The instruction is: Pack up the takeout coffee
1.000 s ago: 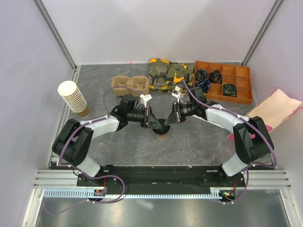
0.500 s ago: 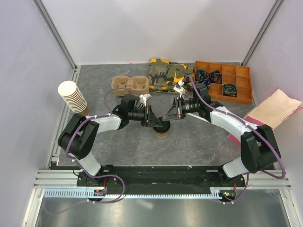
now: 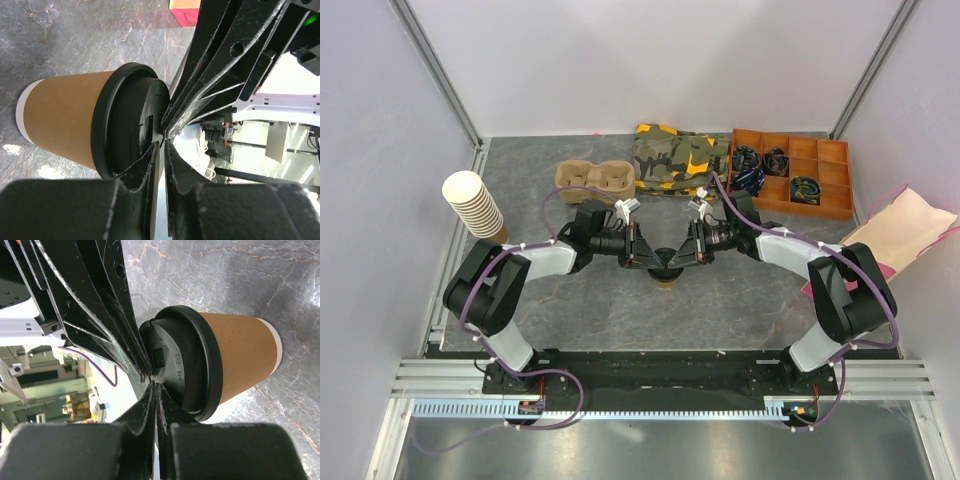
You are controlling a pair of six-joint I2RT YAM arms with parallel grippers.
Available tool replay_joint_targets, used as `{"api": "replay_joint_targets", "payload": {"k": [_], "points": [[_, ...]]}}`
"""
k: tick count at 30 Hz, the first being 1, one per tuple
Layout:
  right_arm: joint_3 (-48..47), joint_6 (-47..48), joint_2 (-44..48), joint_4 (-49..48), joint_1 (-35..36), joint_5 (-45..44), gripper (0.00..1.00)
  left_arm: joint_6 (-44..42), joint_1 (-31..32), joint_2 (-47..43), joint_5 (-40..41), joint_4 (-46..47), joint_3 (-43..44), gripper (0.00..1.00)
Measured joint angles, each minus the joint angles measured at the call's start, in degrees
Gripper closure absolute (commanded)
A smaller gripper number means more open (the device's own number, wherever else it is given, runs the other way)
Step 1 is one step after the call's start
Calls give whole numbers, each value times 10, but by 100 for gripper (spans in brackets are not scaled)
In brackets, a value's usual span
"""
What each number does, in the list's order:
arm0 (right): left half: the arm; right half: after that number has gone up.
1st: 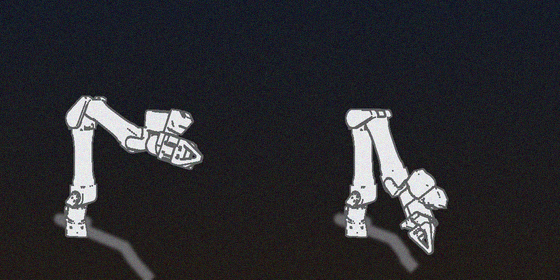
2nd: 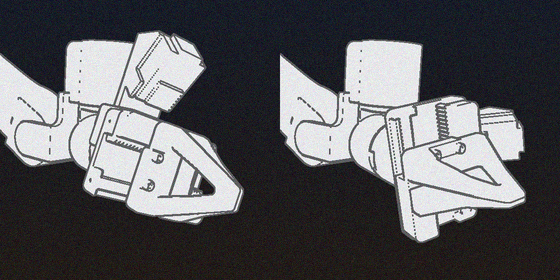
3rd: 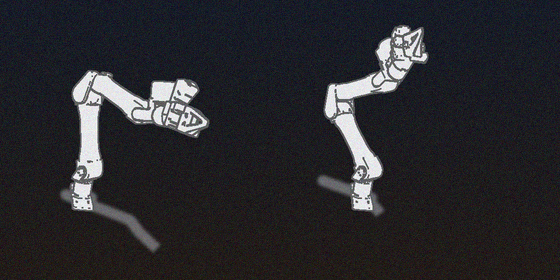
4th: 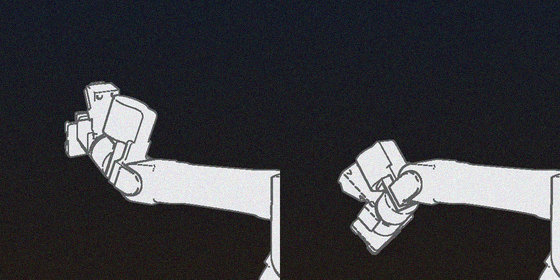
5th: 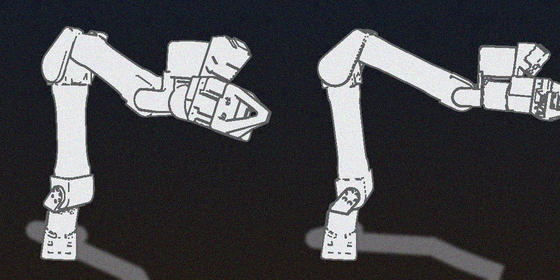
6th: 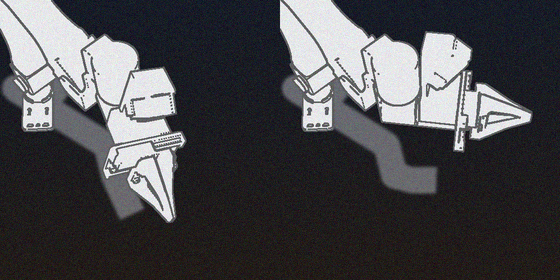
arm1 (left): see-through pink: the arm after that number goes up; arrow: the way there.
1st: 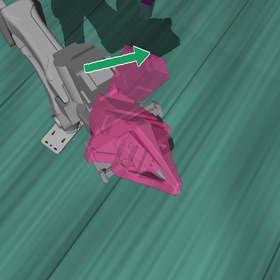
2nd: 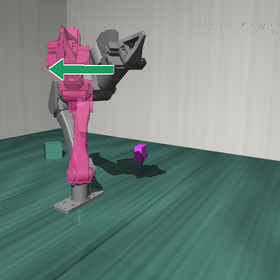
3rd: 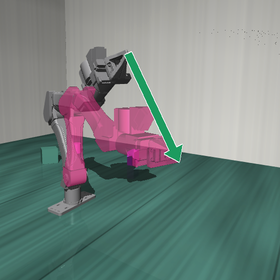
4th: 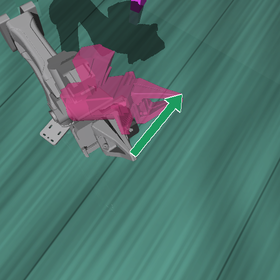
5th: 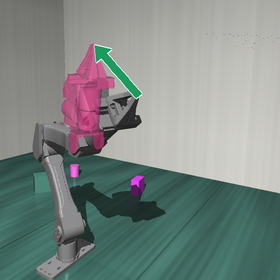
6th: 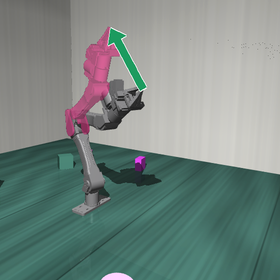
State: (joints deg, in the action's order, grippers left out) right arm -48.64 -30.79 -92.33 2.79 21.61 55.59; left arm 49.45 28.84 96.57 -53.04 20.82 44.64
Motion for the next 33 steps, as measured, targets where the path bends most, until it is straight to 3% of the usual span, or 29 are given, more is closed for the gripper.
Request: {"api": "replay_joint_targets", "payload": {"k": [9,19,28,33], "points": [[-52,41,-12,74,-1,-11,93,0,-3,4,0,0,3,85],[-58,1,39,37,-2,-9,94,0,-3,4,-1,1,3,85],[-12,28,3,52,-2,3,95,2,-4,8,-4,5,4,85],[-38,58,-25,77,-12,31,94,2,-7,14,-5,8,9,86]]}}
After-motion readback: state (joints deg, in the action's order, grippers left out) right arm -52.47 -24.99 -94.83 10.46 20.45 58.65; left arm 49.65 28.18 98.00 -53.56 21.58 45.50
